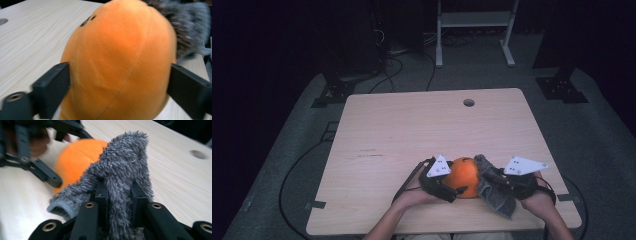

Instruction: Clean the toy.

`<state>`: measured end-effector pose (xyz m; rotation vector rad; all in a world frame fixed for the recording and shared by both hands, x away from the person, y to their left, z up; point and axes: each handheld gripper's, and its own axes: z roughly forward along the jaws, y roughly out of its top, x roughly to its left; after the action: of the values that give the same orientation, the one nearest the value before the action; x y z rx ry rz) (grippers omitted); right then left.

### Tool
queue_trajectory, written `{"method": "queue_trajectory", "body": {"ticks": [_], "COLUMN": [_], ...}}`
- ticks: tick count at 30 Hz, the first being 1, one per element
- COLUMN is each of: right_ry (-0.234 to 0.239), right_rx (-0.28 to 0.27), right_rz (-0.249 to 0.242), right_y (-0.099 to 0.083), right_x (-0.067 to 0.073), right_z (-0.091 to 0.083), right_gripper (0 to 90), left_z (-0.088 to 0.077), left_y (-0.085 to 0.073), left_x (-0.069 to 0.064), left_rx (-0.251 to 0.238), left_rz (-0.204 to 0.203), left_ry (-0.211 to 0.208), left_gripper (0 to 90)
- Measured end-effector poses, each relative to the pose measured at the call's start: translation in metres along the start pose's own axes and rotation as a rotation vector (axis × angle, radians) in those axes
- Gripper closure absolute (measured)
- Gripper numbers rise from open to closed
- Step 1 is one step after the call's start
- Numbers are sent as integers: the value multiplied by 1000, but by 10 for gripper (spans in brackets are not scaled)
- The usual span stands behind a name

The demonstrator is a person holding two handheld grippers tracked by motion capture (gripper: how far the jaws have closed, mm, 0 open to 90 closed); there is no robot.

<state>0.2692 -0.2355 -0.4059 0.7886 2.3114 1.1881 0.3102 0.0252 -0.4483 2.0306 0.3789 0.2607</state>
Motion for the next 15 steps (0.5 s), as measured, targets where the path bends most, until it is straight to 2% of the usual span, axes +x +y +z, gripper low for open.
{"method": "queue_trajectory", "body": {"ticks": [1, 3, 5, 6, 7, 9, 11, 12, 14, 15], "right_ry": [-15, -11, 31, 64, 75, 79, 49, 35, 64, 65], "right_rx": [7, -5, -65, -90, -99, -89, -58, -43, -62, -62], "right_rz": [-9, -8, 7, 2, -8, -40, -54, -43, 29, 38], "right_y": [1, 5, 12, 18, 21, 25, 20, 15, 6, 4], "right_x": [1, 3, 6, 11, 14, 21, 18, 14, 5, 3], "right_z": [-1, -6, -12, -15, -16, -13, -7, -4, -2, -3], "right_gripper": [723, 728, 731, 731, 731, 729, 729, 729, 728, 727], "left_z": [0, -1, -1, -1, 0, 0, -1, -1, 2, 3], "left_y": [1, 2, 3, 4, 4, 4, 2, 1, 0, 1], "left_x": [-2, -4, -7, -8, -8, -7, -4, -2, -3, -4], "left_rx": [-1, -5, -2, 2, 3, 1, -6, -13, -21, -11], "left_rz": [12, 25, 38, 43, 49, 33, -5, -17, -23, -10], "left_ry": [11, 23, 28, 30, 30, 34, 33, 25, 5, 6], "left_gripper": [154, 219, 238, 239, 238, 235, 222, 204, 133, 84]}}
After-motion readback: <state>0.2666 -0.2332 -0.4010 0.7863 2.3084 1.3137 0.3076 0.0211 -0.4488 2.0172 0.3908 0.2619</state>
